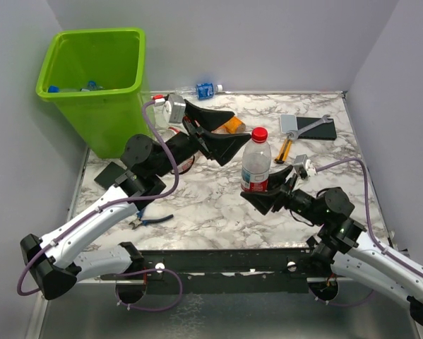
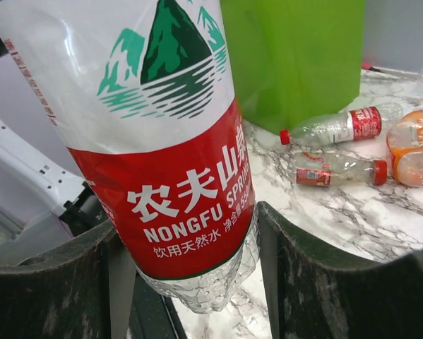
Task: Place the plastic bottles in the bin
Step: Place the plastic bottle in the trash bin.
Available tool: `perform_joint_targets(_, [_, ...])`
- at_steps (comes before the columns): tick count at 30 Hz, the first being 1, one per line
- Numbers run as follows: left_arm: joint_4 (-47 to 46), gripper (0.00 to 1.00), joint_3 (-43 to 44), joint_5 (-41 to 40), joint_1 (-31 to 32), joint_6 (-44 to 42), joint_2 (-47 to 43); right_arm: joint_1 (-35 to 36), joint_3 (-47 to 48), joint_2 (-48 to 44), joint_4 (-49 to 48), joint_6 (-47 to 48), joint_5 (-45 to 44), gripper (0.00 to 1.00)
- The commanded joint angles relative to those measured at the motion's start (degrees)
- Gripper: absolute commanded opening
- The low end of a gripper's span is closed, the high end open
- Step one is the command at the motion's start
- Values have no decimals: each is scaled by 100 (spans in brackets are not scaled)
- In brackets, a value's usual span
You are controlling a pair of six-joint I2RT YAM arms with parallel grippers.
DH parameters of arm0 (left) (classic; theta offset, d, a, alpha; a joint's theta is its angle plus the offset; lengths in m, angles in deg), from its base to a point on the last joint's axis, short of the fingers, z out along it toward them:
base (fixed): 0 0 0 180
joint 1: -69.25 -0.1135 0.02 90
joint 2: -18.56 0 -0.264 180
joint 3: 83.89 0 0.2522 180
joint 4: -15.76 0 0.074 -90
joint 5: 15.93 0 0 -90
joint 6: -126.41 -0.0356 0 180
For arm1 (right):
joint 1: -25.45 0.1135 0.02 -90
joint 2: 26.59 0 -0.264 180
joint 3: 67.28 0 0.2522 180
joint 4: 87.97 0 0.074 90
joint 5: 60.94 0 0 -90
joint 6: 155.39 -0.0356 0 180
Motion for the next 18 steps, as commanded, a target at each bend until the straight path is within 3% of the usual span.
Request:
perform_joint_targets(1, [-43,99,248,28,14,-220,-308,7,188,116,470,208,98,35])
perform_joint_targets(8, [245,98,559,308,13,-281,-175,10,353,282,626,338,85,35])
perform_joint_targets(18, [996,90,813,613,23,-404,164,10,522,332,728,381,23,35])
